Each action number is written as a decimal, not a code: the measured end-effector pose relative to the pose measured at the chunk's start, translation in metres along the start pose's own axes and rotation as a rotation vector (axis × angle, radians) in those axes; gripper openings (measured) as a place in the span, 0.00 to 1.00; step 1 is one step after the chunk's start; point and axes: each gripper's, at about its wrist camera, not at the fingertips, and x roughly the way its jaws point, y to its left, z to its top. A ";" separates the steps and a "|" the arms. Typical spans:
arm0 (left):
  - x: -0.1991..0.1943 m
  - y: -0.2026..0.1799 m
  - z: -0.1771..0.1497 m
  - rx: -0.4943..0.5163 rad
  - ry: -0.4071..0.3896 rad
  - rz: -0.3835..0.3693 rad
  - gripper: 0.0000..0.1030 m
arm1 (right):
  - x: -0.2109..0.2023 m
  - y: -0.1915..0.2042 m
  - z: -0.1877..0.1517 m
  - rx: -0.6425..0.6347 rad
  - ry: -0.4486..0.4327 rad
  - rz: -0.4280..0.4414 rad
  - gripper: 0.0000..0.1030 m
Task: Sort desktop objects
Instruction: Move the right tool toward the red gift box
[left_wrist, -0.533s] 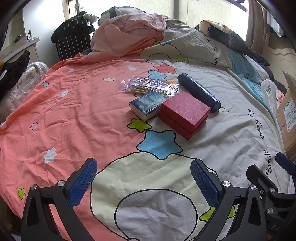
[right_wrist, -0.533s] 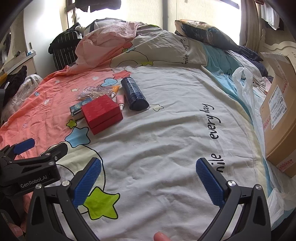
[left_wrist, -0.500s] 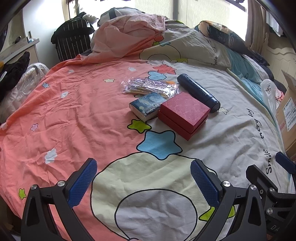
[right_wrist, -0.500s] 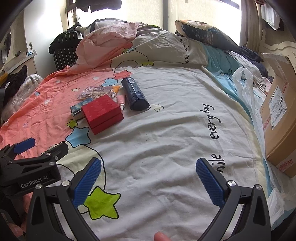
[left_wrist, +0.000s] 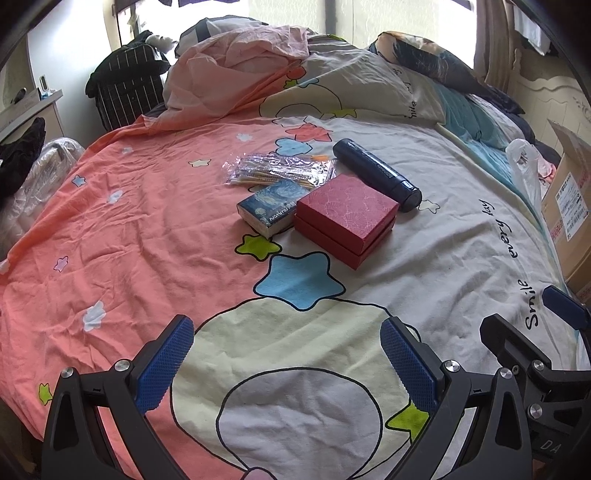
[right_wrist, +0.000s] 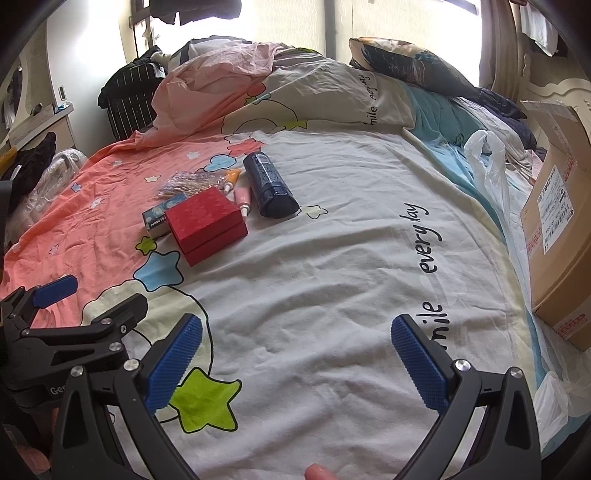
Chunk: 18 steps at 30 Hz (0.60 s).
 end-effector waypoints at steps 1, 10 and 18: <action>-0.002 0.001 0.000 -0.008 -0.008 -0.001 1.00 | 0.000 -0.001 -0.001 0.008 0.003 0.009 1.00; 0.007 0.014 -0.003 -0.057 0.053 0.017 1.00 | 0.000 -0.003 -0.002 0.027 0.022 0.053 1.00; 0.006 0.011 -0.007 -0.004 0.062 0.083 1.00 | -0.002 0.003 0.000 0.010 0.029 0.065 1.00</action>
